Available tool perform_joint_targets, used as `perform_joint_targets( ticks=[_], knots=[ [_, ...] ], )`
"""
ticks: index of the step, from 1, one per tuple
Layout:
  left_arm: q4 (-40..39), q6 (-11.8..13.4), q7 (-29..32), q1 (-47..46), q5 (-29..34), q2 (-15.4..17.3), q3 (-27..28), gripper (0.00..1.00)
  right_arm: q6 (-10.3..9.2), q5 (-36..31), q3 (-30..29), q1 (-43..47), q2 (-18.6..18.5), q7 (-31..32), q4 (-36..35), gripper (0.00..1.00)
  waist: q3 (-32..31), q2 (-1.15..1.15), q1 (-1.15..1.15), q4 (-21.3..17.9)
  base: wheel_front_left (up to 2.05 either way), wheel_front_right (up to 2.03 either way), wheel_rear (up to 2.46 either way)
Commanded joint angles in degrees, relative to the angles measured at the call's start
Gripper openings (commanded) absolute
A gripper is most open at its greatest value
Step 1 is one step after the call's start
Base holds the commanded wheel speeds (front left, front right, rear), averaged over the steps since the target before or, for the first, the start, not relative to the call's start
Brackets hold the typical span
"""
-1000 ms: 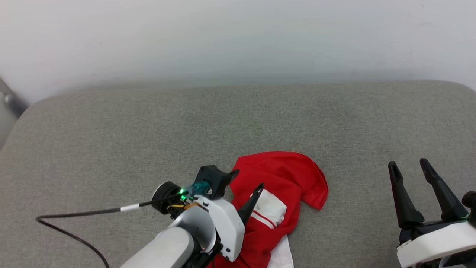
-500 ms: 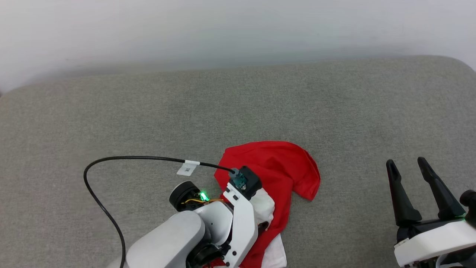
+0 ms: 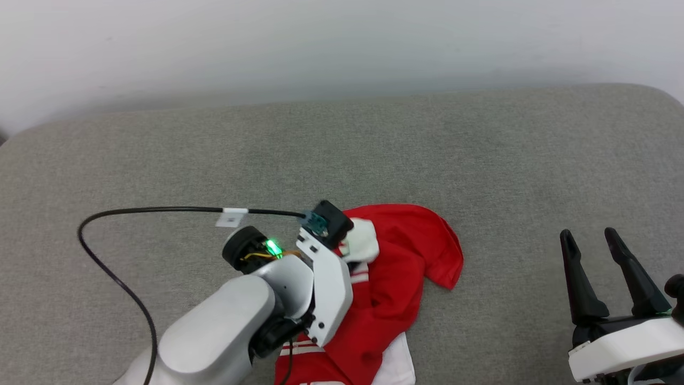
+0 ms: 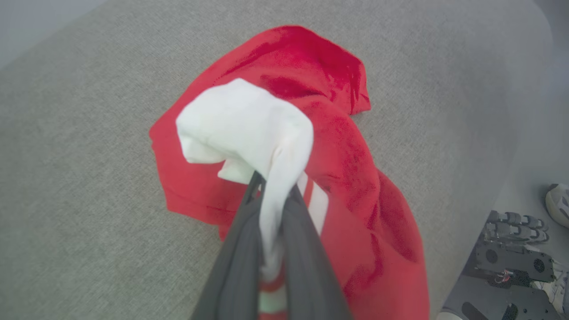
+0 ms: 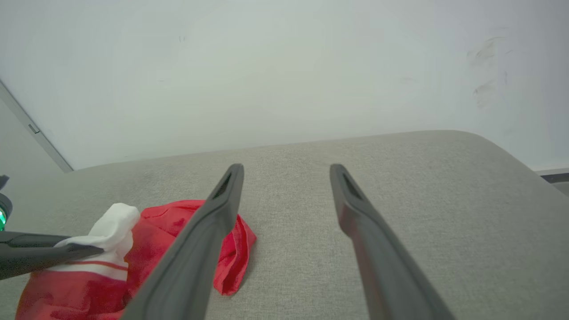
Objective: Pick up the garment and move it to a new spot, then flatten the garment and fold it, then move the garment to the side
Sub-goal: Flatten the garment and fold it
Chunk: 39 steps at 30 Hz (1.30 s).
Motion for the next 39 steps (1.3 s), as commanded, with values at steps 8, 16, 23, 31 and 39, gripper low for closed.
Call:
perform_joint_targets(
  ticks=[8,16,23,31,39],
  knots=[
    [-5.79,11.88,-12.77,5.56,-0.39,5.55,12.02,0.00,-0.03,0.13,-0.68,1.11,0.43,0.48,-0.61,1.00,-1.10,0.00,0.00,3.32,0.00,0.00,0.00],
    [-7.13,23.91,-22.14,22.51,-7.35,11.13,25.59,0.00,-0.03,0.07,-0.76,1.36,0.54,1.45,-1.44,1.00,-0.20,0.00,0.00,5.40,0.00,0.00,0.00],
    [-1.86,25.09,-26.02,32.86,-13.84,8.64,30.37,0.00,-0.03,-0.16,-0.57,0.36,0.48,1.92,-1.67,1.00,1.00,0.00,0.00,5.92,0.00,0.00,0.00],
    [-0.15,23.23,-33.71,30.87,-9.21,7.97,29.14,1.00,-0.03,-0.27,-0.58,0.20,-0.03,2.16,-1.06,1.00,-0.27,0.00,0.00,5.93,0.00,0.00,0.00],
    [-4.60,23.54,-41.97,30.55,-2.07,10.46,29.02,1.00,-0.03,0.14,-0.50,1.97,-0.25,2.49,-0.44,1.00,-3.66,0.00,0.00,5.71,0.00,0.00,0.00]
  ],
)
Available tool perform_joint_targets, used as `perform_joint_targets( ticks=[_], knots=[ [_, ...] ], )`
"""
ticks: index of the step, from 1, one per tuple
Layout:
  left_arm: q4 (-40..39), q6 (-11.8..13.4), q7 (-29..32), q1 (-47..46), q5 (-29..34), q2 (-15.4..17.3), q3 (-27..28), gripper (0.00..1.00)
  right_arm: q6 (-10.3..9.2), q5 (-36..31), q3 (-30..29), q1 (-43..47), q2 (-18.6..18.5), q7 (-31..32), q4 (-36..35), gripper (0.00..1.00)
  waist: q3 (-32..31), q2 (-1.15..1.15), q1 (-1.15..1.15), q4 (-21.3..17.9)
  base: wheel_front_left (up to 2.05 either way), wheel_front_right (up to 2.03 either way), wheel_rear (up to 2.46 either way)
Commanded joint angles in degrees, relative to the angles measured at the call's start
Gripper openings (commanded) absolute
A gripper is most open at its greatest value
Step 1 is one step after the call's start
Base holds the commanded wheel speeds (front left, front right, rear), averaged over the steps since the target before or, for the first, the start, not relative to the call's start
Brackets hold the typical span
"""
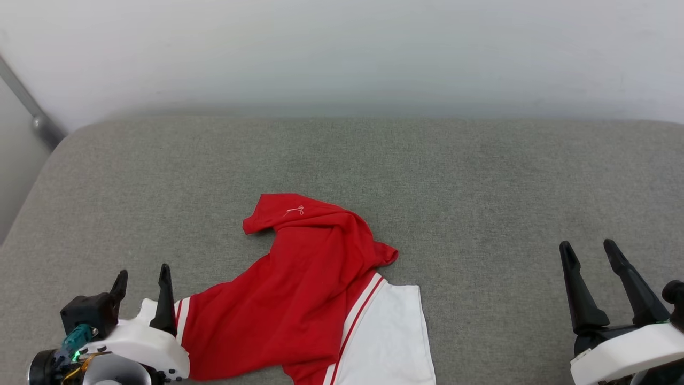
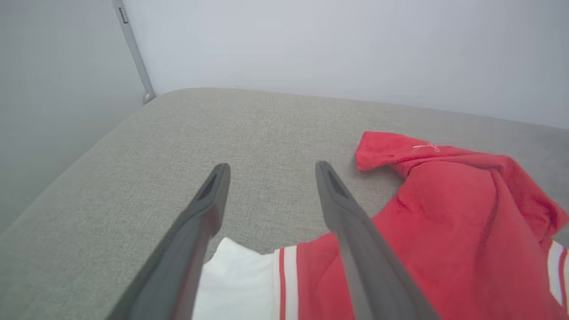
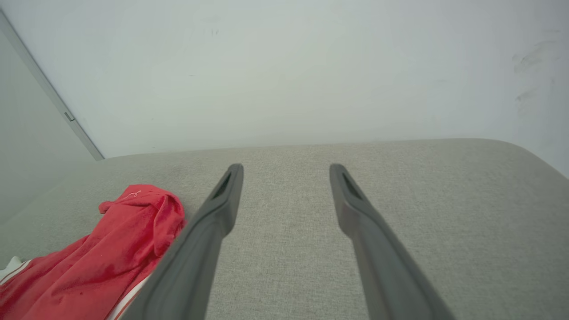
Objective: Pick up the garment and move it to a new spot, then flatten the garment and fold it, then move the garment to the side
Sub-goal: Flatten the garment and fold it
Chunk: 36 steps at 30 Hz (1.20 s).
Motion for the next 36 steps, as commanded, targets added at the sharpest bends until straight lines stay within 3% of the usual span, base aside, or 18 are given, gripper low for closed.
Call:
perform_joint_targets(
  ticks=[1,15,23,30,36],
  knots=[
    [-1.64,0.10,-0.64,-0.14,1.03,0.31,-0.13,1.00,-0.04,0.39,-0.09,1.01,-0.19,-0.06,0.02,1.00,-0.99,0.00,0.00,0.13,0.00,0.00,0.00],
    [-15.15,-0.03,0.86,0.64,5.90,-0.18,-6.06,1.00,-0.04,1.61,-0.48,3.47,-0.04,3.05,0.63,1.00,-4.59,0.00,0.00,0.90,0.00,0.00,0.00],
    [-16.02,0.75,-0.04,1.11,6.07,-1.34,-5.82,1.00,-0.03,2.93,0.86,3.54,-1.22,17.52,6.94,1.00,-4.95,0.00,0.00,1.65,0.00,0.00,0.00],
    [-15.69,0.10,-0.33,-0.39,6.55,-1.71,-6.48,1.00,-0.04,5.48,10.28,-1.14,-3.88,32.31,15.14,1.00,-4.14,0.00,0.00,4.01,0.00,0.00,0.00],
    [-15.55,-0.02,-0.64,-1.34,6.87,-2.28,-6.60,1.00,-0.04,7.12,18.93,-6.62,-4.26,36.10,23.41,1.00,-2.05,0.00,0.00,5.79,0.00,0.00,0.00]
  ],
)
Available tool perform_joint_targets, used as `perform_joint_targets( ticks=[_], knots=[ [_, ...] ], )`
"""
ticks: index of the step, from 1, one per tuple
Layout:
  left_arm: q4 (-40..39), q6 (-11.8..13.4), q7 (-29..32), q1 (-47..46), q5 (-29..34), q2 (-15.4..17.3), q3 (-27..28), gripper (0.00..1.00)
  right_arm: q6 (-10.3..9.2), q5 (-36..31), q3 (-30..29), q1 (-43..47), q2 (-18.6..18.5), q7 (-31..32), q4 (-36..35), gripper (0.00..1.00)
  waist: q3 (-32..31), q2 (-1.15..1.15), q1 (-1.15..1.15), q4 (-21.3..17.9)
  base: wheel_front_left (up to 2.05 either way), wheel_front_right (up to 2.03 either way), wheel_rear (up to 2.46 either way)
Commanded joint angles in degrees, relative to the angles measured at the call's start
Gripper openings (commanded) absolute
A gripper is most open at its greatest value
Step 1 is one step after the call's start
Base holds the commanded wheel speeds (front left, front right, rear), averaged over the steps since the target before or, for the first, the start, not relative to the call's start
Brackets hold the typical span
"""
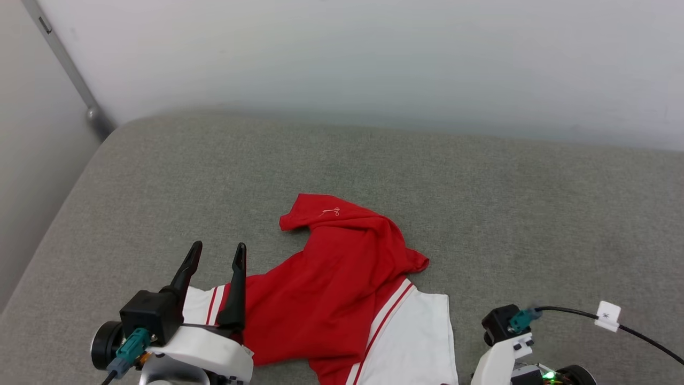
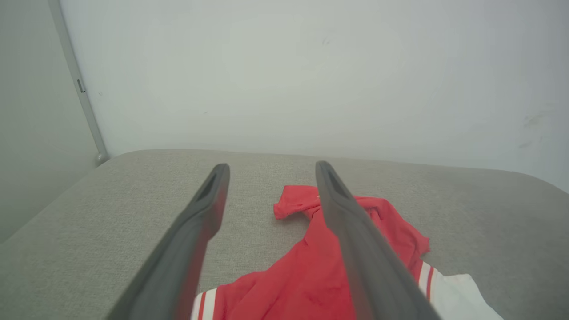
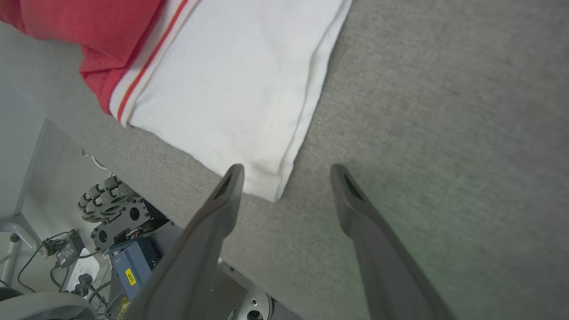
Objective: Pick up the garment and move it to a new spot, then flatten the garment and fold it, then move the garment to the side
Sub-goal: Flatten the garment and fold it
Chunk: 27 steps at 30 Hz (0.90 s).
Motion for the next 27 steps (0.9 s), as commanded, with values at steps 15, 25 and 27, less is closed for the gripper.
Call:
perform_joint_targets(
  ticks=[15,25,27],
  knots=[
    [1.74,-0.93,-1.13,-1.50,0.50,-1.26,0.30,1.00,0.05,3.08,8.85,-7.15,3.10,-0.17,20.70,0.00,3.23,0.00,0.00,2.43,0.00,0.00,0.00],
    [2.03,-0.20,0.97,-0.03,-0.85,1.89,2.32,1.00,-0.05,1.39,-0.63,-9.63,-3.23,-4.29,8.87,0.00,1.39,0.00,0.00,-0.34,0.00,0.00,0.00],
    [1.69,-0.41,3.01,0.38,-2.04,3.31,2.85,1.00,-0.05,0.74,-4.07,-8.93,-4.11,-4.06,6.44,0.00,1.24,0.00,0.00,-0.98,0.00,0.00,0.00]
  ],
)
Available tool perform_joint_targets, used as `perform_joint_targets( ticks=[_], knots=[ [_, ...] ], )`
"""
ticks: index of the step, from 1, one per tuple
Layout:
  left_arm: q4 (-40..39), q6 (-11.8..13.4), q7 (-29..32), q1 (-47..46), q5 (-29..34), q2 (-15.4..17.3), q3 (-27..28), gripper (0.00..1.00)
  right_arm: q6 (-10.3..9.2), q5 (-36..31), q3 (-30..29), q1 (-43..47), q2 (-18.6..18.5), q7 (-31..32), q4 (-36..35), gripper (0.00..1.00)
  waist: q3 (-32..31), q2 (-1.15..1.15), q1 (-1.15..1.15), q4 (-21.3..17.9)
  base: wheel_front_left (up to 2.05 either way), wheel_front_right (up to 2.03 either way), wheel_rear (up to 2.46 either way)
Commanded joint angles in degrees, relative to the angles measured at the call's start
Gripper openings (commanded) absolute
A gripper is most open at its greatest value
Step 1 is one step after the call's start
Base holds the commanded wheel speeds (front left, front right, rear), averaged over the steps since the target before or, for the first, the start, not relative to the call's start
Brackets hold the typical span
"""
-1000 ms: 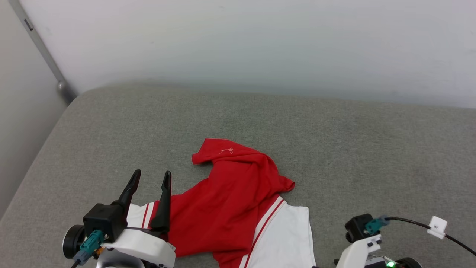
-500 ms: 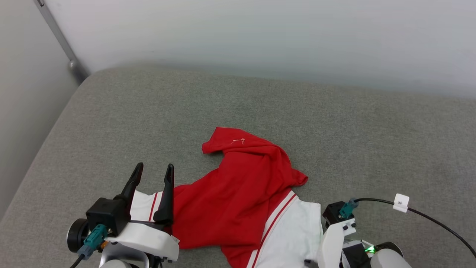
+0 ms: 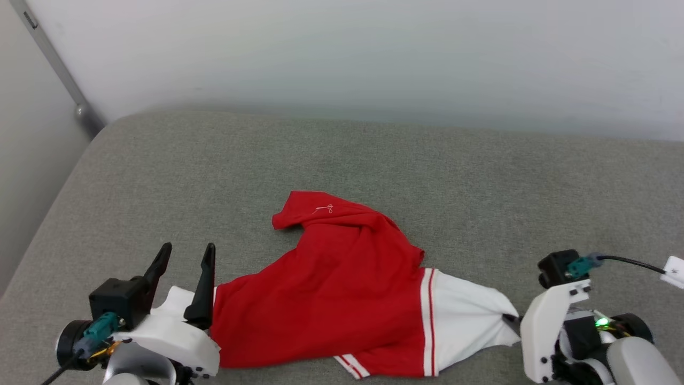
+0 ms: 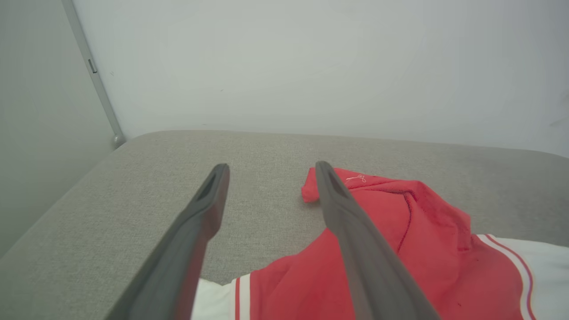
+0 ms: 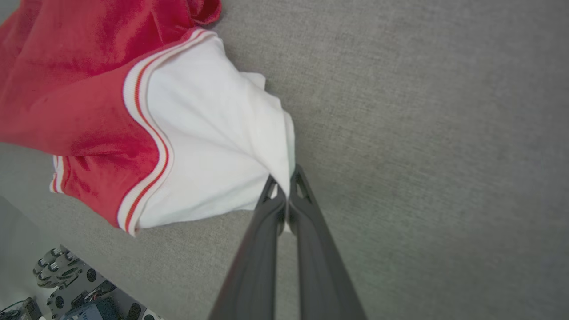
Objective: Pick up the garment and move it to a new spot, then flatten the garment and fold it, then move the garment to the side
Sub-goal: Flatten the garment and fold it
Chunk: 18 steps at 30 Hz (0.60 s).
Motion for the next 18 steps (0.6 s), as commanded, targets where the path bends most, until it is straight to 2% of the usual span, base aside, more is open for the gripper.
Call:
perform_joint_targets(
  ticks=[1,5,9,13,18],
  knots=[
    [-0.22,-0.29,1.39,0.90,-1.01,1.02,0.50,1.00,-0.06,-0.70,-1.82,1.21,-0.52,0.27,-1.36,0.00,-0.22,0.00,0.00,-0.66,0.00,0.00,0.00],
    [-0.01,-1.83,7.17,0.86,-4.46,4.60,1.63,1.00,-0.06,-2.68,-8.59,3.43,-0.97,2.17,-6.26,0.00,-0.10,0.00,0.00,-1.83,0.00,0.00,0.00],
    [2.01,-5.65,15.28,1.63,-9.56,8.54,1.28,1.00,-0.06,-4.07,-14.19,6.02,-0.54,4.00,-10.33,0.00,-0.09,0.00,0.00,-3.15,0.00,0.00,0.00],
    [3.92,-10.05,24.81,3.52,-14.51,12.25,-0.93,1.00,-0.06,-5.08,-17.04,8.43,0.67,5.48,-13.43,0.00,0.00,0.00,0.00,-4.92,0.00,0.00,0.00],
    [3.33,-12.54,33.81,6.77,-19.06,16.22,-3.05,1.00,-0.06,-5.78,-19.03,11.01,2.62,6.46,-15.47,0.00,-0.16,0.00,0.00,-6.20,0.00,0.00,0.00]
  ],
)
